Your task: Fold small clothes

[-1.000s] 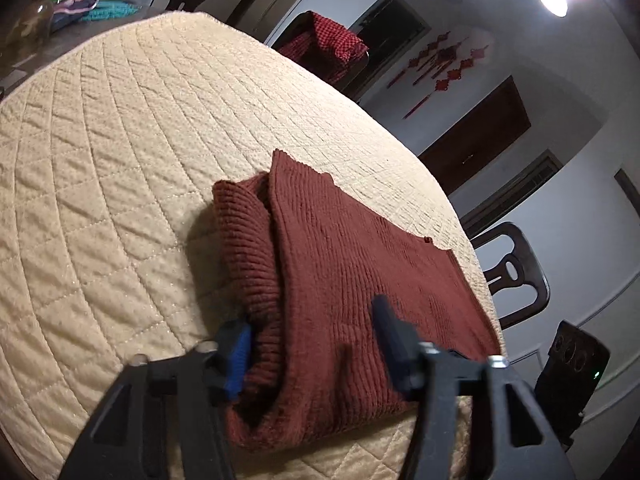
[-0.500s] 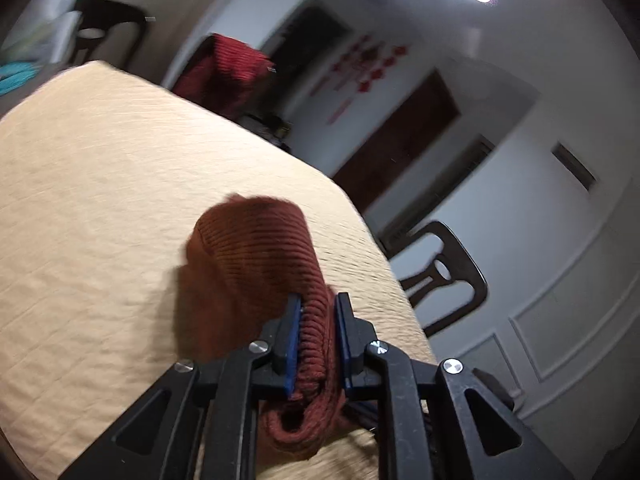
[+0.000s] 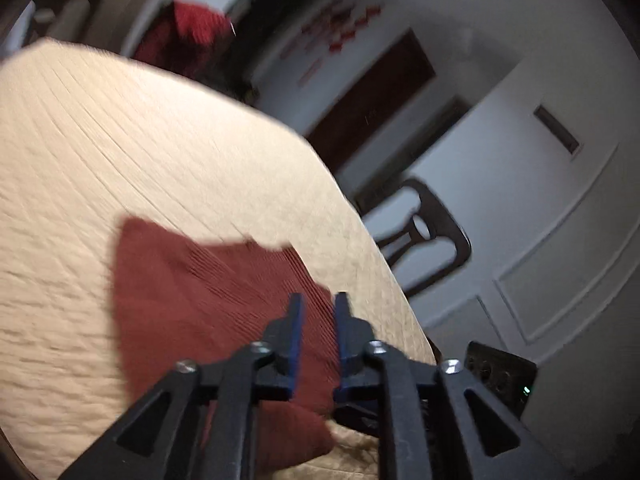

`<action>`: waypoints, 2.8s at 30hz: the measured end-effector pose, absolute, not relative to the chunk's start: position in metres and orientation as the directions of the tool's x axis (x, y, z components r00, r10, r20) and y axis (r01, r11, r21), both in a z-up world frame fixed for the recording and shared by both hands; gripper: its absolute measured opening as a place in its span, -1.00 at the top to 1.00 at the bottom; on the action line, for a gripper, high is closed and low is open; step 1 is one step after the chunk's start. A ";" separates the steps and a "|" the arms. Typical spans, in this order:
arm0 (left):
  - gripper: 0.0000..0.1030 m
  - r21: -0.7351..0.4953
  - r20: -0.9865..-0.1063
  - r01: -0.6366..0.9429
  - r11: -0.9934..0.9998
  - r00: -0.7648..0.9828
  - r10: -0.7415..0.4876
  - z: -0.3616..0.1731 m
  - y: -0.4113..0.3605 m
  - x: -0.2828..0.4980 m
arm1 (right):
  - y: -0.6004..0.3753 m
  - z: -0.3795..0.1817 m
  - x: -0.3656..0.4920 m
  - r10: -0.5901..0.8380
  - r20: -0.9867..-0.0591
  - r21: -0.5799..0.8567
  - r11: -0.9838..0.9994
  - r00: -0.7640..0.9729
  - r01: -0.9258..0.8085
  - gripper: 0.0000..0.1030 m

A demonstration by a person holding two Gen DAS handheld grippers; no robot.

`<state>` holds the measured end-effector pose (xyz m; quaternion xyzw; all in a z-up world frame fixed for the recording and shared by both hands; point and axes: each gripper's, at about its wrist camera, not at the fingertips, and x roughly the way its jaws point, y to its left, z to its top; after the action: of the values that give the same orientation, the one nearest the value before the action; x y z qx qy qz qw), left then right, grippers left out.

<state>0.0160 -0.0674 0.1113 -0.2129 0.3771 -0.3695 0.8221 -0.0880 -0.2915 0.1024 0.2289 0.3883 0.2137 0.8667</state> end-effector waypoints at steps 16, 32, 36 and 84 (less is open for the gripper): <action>0.37 -0.537 -0.589 0.374 0.756 0.475 -0.654 0.045 -0.032 0.001 | -0.274 0.064 -0.020 0.707 -0.569 0.767 0.640 0.420 -0.038 0.14; 0.18 -0.507 -0.580 0.421 0.752 0.479 -0.659 0.058 -0.052 -0.001 | -0.281 0.104 -0.020 0.661 -0.550 0.666 0.716 0.510 -0.210 0.76; 0.18 -0.491 -0.561 0.468 0.735 0.476 -0.677 0.068 -0.070 -0.002 | -0.315 0.118 -0.027 0.604 -0.566 0.593 0.771 0.561 -0.232 0.76; -0.03 -0.221 -0.686 0.521 0.824 0.518 -0.511 0.055 -0.138 0.023 | -0.342 0.097 -0.015 0.334 -0.708 0.318 0.937 0.622 -0.142 0.73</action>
<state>0.0233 -0.1385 0.0551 0.0063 0.3914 -0.2962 0.8712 -0.0147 -0.3416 0.0968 0.1160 0.4137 0.1334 0.8931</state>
